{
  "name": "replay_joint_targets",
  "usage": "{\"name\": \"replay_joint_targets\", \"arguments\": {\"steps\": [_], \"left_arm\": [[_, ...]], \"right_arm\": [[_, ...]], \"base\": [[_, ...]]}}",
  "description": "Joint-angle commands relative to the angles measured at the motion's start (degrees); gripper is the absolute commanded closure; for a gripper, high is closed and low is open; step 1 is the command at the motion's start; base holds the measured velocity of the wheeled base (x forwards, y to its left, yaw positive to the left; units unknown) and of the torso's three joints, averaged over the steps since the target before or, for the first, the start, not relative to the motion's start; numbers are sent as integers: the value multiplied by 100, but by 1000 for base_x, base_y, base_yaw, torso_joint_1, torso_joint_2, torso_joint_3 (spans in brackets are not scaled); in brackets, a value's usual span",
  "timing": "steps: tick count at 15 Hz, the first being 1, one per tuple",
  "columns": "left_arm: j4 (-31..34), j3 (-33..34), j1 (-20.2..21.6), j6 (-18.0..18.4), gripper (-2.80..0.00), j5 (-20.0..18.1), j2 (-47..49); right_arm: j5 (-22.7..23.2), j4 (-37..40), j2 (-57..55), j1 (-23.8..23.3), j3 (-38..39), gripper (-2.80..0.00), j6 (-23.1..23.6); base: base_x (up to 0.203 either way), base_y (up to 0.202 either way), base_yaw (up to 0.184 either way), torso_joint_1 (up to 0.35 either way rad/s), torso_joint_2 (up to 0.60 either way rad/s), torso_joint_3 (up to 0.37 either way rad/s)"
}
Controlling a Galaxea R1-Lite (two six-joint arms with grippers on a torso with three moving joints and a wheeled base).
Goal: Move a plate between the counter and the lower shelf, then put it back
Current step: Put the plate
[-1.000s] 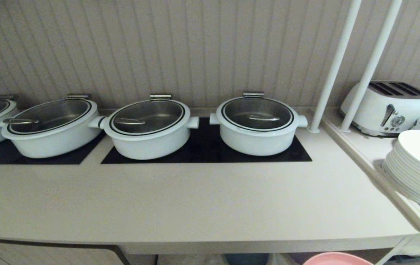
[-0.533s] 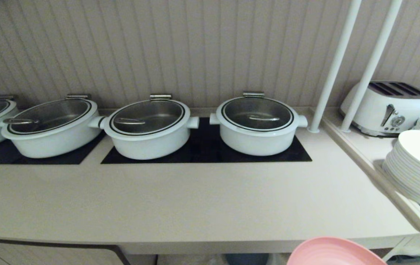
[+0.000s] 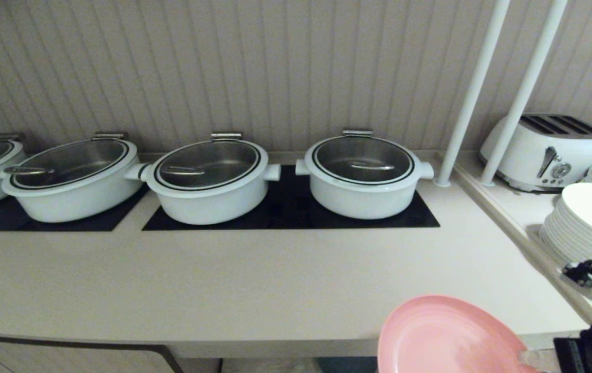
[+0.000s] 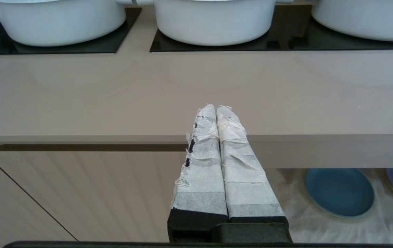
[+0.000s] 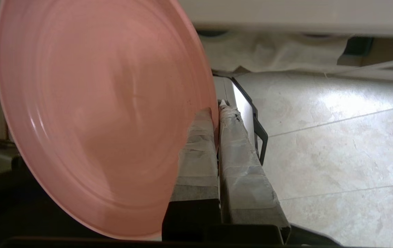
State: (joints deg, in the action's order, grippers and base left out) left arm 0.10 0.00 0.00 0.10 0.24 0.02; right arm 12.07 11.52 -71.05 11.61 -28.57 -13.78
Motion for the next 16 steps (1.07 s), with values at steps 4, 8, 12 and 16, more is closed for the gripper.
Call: {"name": "replay_joint_targets", "arguments": {"steps": [4, 8, 12, 16], "left_arm": [[-1, 0, 0, -1, 0, 2, -2], [-1, 0, 0, -1, 0, 2, -2], [-1, 0, 0, -1, 0, 2, -2], [-1, 0, 0, -1, 0, 2, -2]], "right_arm": [[85, -62, -885, 34, -591, 0, -11], [94, -168, -1298, 35, -902, 0, -11], [94, -461, -2014, 40, -1257, 0, -11], [94, -519, -2671, 162, -1860, 0, -15]], "base": [[0, 0, 0, 0, 0, 0], [0, 0, 0, 0, 0, 0], [0, 0, 0, 0, 0, 0], [0, 0, 0, 0, 0, 0]]}}
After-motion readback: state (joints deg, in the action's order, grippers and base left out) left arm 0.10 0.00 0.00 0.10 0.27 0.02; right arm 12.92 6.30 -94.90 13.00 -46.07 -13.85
